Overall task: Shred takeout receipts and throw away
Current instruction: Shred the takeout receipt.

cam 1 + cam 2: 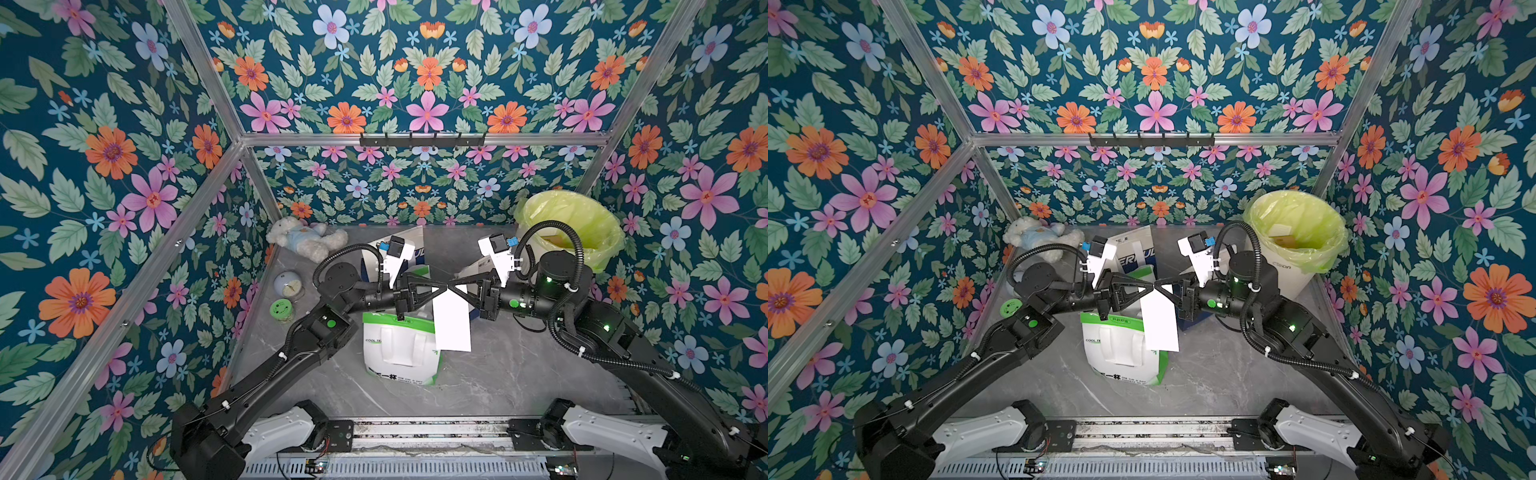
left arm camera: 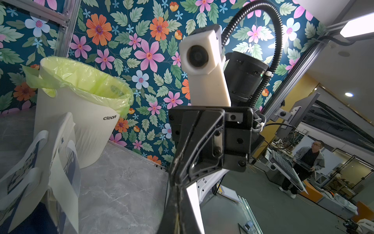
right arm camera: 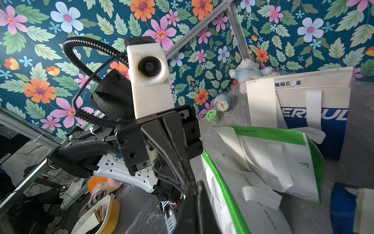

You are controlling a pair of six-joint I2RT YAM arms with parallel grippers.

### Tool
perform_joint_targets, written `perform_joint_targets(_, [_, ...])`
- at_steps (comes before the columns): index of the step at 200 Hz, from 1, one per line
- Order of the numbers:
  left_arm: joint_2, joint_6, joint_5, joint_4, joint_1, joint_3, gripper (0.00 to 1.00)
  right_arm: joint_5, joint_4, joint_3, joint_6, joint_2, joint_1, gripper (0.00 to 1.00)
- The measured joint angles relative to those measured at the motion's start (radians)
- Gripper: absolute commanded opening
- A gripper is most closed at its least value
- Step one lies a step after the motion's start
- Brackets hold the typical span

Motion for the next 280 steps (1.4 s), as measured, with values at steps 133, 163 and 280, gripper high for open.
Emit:
perform_joint_targets(133, [-0.158, 0.554, -0.533, -0.121, -0.297, -0.090, 0.00, 0.207, -0.330, 0.187, 0.091, 0.186, -0.002, 0.00])
perform_joint_targets(163, [-0.159, 0.648, -0.574, -0.103, -0.325, -0.111, 0.00, 0.268, -0.381, 0.187, 0.116, 0.190, -0.021, 0.00])
perform_joint_targets(280, [-0.285, 0.664, -0.769, -0.055, -0.327, -0.130, 0.00, 0.230, -0.430, 0.299, 0.045, 0.164, -0.448, 0.00])
